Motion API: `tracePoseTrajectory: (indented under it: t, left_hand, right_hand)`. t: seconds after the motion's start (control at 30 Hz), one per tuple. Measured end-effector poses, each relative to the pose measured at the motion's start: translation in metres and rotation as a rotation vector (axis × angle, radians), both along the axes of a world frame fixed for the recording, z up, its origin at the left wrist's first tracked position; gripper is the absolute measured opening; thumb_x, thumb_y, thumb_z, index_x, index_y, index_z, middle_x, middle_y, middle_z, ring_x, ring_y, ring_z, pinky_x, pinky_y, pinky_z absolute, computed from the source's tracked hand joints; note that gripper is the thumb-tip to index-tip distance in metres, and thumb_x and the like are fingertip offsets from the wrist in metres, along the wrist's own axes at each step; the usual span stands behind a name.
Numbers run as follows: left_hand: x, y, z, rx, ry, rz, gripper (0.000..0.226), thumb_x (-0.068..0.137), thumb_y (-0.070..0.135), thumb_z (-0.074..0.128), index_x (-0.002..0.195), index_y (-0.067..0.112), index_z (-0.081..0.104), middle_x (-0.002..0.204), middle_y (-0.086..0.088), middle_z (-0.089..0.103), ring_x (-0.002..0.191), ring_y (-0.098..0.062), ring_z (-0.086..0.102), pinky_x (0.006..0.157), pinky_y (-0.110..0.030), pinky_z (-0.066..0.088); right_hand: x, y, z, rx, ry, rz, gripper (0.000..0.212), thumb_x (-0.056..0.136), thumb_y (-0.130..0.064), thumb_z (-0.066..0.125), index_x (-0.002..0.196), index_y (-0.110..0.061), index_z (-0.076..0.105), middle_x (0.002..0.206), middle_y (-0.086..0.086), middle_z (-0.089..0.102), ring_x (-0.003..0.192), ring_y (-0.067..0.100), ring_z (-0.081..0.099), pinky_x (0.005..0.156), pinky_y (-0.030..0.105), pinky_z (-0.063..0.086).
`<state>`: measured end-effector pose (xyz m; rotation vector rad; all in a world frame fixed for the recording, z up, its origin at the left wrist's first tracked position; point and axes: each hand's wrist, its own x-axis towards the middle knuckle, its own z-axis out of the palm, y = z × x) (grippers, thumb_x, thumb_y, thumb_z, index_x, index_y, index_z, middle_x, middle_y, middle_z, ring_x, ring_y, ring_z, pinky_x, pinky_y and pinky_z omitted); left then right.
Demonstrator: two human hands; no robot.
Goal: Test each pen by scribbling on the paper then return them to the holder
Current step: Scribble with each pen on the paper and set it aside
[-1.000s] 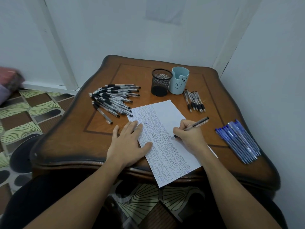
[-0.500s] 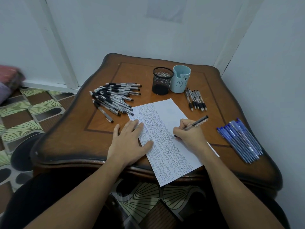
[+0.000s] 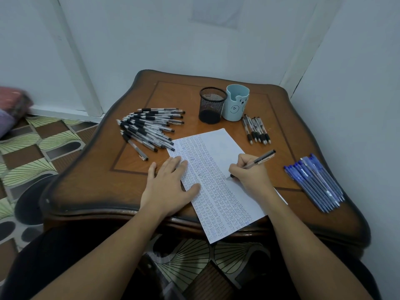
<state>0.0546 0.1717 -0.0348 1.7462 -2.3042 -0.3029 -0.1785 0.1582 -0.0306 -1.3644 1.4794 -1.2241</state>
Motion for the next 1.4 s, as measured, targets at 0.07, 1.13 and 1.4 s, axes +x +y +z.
tracePoseTrajectory:
  t: [0.07,1.13,1.4]
  left_hand:
    - [0.0002,0.0002,0.0001,0.001,0.002,0.001,0.090,0.074,0.077,0.015,0.151,0.032,0.024,0.161,0.011,0.013,0.148,-0.006,0.003,0.118,-0.045,-0.010]
    - [-0.0001,0.0011,0.0010,-0.007,0.016,0.002,0.093,0.071,0.078,0.013,0.150,0.031,0.026,0.160,0.010,0.016,0.147,-0.008,0.006,0.118,-0.045,-0.009]
    - [0.0000,0.0015,0.0017,-0.001,0.011,-0.003,0.094,0.071,0.078,0.012,0.150,0.031,0.026,0.160,0.010,0.015,0.148,-0.008,0.005,0.118,-0.045,-0.009]
  right_hand:
    - [-0.0002,0.0000,0.0013,-0.003,0.003,-0.004,0.046,0.082,0.003,0.067,0.052,-0.017,0.039,0.053,-0.002,0.037,0.050,0.008,0.044,0.056,0.031,0.043]
    - [0.0012,0.0013,0.0037,-0.004,-0.013,-0.014,0.052,0.081,0.007,0.065,0.049,-0.021,0.036,0.051,-0.006,0.033,0.047,0.008,0.036,0.053,0.028,0.039]
    - [0.0009,0.0010,0.0033,0.008,0.020,0.000,0.049,0.080,0.006,0.064,0.050,-0.020,0.034,0.052,-0.003,0.032,0.047,0.008,0.034,0.052,0.028,0.037]
